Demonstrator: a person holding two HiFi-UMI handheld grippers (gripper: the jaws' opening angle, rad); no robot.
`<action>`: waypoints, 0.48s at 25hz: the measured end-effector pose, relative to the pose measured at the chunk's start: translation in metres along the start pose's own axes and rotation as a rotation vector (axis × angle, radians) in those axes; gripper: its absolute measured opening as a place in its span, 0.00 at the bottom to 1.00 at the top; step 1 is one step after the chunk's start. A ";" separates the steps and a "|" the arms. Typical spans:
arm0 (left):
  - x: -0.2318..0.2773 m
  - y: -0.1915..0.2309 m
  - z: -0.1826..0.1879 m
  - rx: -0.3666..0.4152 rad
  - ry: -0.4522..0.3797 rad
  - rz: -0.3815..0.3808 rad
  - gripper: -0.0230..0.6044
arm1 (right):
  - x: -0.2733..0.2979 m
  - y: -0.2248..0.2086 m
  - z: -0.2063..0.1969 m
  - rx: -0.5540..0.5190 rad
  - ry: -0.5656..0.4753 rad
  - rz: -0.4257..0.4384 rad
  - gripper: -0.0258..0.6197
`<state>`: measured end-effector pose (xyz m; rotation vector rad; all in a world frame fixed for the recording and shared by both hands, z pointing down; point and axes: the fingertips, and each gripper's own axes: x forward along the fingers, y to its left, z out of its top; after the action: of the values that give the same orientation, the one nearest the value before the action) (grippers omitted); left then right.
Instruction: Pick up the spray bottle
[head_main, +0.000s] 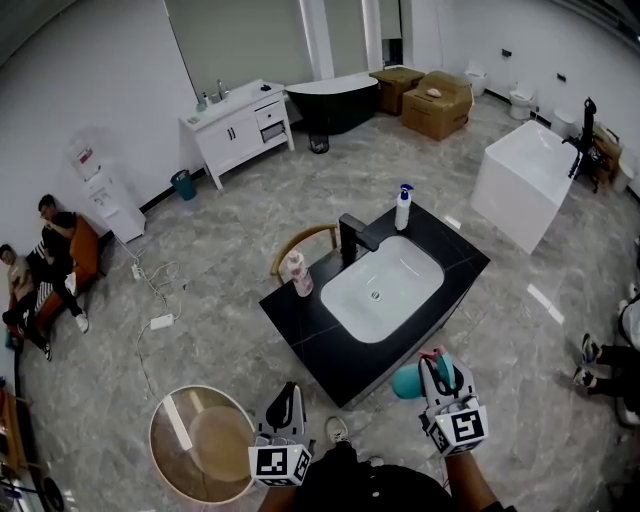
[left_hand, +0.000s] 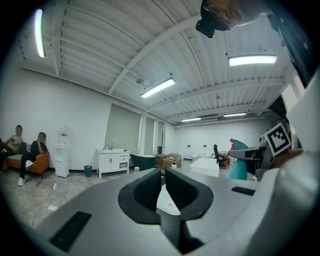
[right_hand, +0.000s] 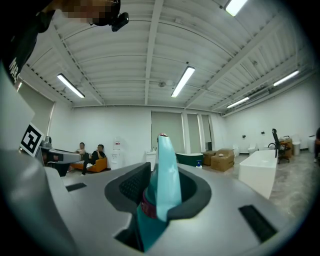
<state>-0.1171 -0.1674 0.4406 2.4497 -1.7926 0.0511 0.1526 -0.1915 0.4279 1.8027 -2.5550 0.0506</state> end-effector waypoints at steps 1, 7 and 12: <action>0.000 0.000 0.000 0.001 -0.002 0.001 0.09 | 0.001 0.001 0.001 -0.001 -0.001 0.002 0.19; -0.002 0.003 0.002 -0.002 -0.003 0.011 0.09 | 0.005 0.007 0.005 -0.001 -0.011 0.008 0.19; -0.001 0.004 0.000 -0.005 -0.004 0.011 0.09 | 0.008 0.011 0.002 -0.008 -0.013 0.016 0.19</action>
<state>-0.1215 -0.1673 0.4406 2.4382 -1.8062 0.0429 0.1393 -0.1959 0.4259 1.7854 -2.5751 0.0292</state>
